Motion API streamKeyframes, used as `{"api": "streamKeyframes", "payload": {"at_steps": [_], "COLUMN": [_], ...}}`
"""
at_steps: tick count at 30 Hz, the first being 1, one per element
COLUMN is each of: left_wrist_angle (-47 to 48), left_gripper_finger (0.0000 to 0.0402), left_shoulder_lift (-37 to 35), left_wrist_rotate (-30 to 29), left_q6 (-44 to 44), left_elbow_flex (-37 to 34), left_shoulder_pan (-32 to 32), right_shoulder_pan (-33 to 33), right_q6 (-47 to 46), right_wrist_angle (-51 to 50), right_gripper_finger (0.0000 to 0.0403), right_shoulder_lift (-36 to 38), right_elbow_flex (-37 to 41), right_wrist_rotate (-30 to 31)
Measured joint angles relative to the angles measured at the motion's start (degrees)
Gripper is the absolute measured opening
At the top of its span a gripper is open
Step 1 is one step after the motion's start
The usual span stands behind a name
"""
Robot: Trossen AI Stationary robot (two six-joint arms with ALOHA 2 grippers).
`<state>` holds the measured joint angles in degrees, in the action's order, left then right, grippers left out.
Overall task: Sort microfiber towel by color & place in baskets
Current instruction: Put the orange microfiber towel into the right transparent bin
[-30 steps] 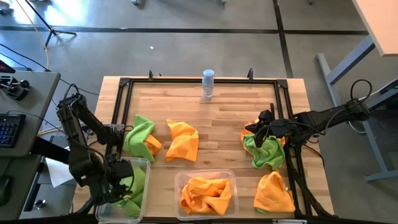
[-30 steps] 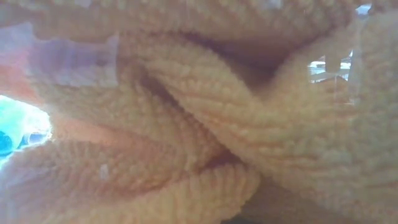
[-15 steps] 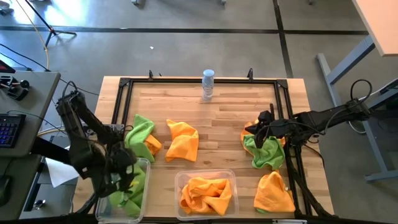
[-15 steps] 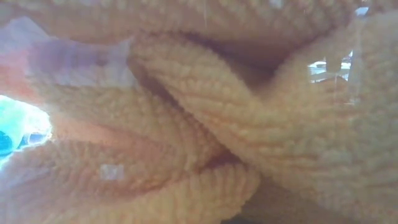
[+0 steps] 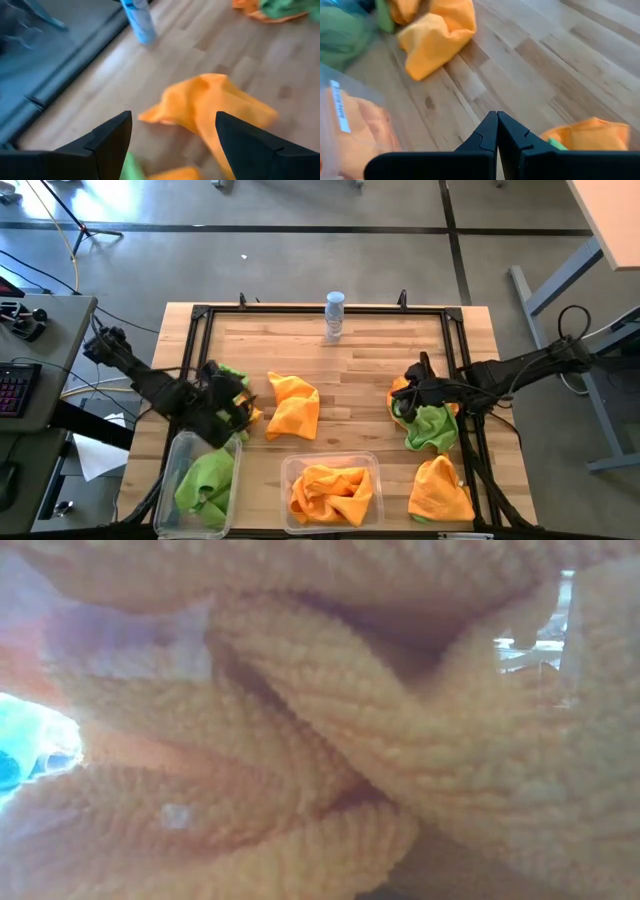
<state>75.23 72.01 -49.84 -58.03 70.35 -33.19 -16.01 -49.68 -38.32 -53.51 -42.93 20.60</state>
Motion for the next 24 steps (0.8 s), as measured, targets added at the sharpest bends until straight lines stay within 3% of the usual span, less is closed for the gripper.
{"api": "streamKeyframes", "payload": {"at_steps": [6, 13, 18, 24], "left_wrist_angle": [-8.0, -28.73, -44.19, -51.33], "left_gripper_finger": [0.0273, 0.0273, 0.0273, 0.0273], "left_shoulder_lift": [-0.31, -6.24, -13.37, -20.01], "left_wrist_rotate": [-0.08, 8.56, 17.44, 28.77], "left_q6": [14.04, 35.24, 47.51, 56.01], "left_elbow_flex": [-5.51, -17.04, -25.83, -30.45], "left_shoulder_pan": [8.12, 15.59, 22.93, 30.51], "right_shoulder_pan": [0.02, 0.02, 1.28, 7.46], "right_q6": [-8.13, -23.13, -32.18, -37.9], "right_wrist_angle": [-16.28, -31.66, -35.53, -37.53], "right_gripper_finger": [0.0, 0.0, 0.0, 0.0005], "right_shoulder_lift": [-7.34, -13.84, -16.11, -18.51], "right_elbow_flex": [-11.17, -20.59, -21.37, -17.99], "right_wrist_rotate": [1.15, -1.62, -1.2, -4.67]}}
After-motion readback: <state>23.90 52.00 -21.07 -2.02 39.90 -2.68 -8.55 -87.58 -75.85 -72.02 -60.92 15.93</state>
